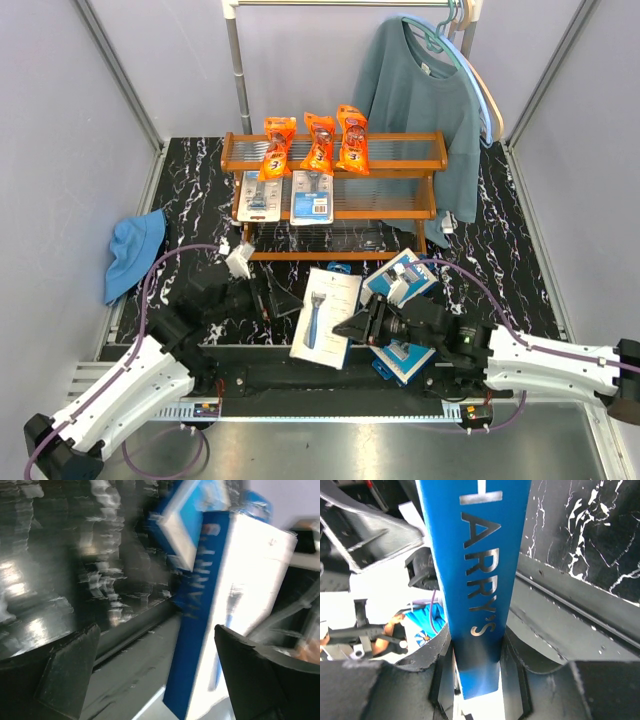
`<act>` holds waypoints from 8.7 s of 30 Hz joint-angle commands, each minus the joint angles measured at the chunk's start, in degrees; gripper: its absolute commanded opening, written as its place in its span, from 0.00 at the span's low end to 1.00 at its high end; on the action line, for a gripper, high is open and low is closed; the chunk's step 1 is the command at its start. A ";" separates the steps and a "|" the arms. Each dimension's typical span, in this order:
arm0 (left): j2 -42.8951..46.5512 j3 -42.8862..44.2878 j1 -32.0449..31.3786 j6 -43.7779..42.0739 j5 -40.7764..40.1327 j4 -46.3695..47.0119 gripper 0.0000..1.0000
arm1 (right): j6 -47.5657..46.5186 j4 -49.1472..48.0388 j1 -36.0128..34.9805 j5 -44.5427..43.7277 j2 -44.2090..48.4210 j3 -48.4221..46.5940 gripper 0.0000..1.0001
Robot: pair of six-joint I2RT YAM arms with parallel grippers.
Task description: Place and organize the shaving razors onto the shelf
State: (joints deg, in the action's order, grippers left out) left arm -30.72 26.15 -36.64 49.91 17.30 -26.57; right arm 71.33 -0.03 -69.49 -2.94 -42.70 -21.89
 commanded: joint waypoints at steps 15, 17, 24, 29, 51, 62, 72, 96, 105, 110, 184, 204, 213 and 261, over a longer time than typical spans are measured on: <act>-5.31 -3.48 0.70 -4.82 29.11 23.41 0.99 | -12.35 4.52 -0.20 8.91 1.39 -6.67 0.25; -5.93 -3.65 0.70 -5.17 28.84 23.23 0.99 | -13.23 3.64 -0.20 10.31 0.34 -7.72 0.26; -5.85 -5.05 0.70 -3.95 27.87 26.02 0.89 | -13.76 -3.03 -0.20 17.78 -5.53 -8.78 0.26; -4.09 -5.50 0.61 -3.42 27.61 26.30 0.65 | -13.50 -3.57 -0.20 17.88 -7.58 -8.70 0.29; -5.57 -4.27 1.05 2.64 18.74 31.04 0.00 | -7.70 -3.84 -0.29 6.55 6.48 1.31 0.87; -13.84 -0.58 4.21 9.85 22.77 46.25 0.00 | -5.41 2.84 -0.20 3.29 18.09 5.81 0.88; -13.49 1.27 6.32 12.66 25.59 49.50 0.00 | -4.88 3.64 -0.20 1.62 15.98 5.98 0.87; -16.56 -2.51 6.58 20.05 30.25 62.07 0.00 | -5.76 -2.95 -0.29 -0.05 15.80 6.68 0.73; -17.35 -4.35 6.58 20.75 30.16 63.57 0.00 | -5.41 -6.38 -0.20 0.22 16.06 8.00 0.61; -18.41 -6.02 6.58 22.69 30.34 67.34 0.00 | -5.06 -6.73 -0.20 -0.31 16.51 8.27 0.45; -8.74 33.79 6.67 -14.93 -39.62 -31.53 0.99 | 10.22 -79.28 7.17 16.12 -53.88 -3.42 0.00; -7.60 31.77 6.59 -15.28 -39.01 -32.14 0.99 | 13.31 -84.87 19.47 19.11 -67.86 -10.19 0.00; -7.34 31.42 6.58 -16.77 -38.04 -32.23 0.99 | 12.25 -86.63 23.00 19.11 -71.65 -14.14 0.00; -5.75 29.83 6.67 -18.88 -35.23 -31.97 0.99 | 13.66 -82.85 24.23 12.26 -82.55 -26.10 0.52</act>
State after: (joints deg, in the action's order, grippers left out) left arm -37.17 55.64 -30.00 32.25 -18.39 -60.34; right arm 85.69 -73.73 -44.53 10.98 -127.57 -48.93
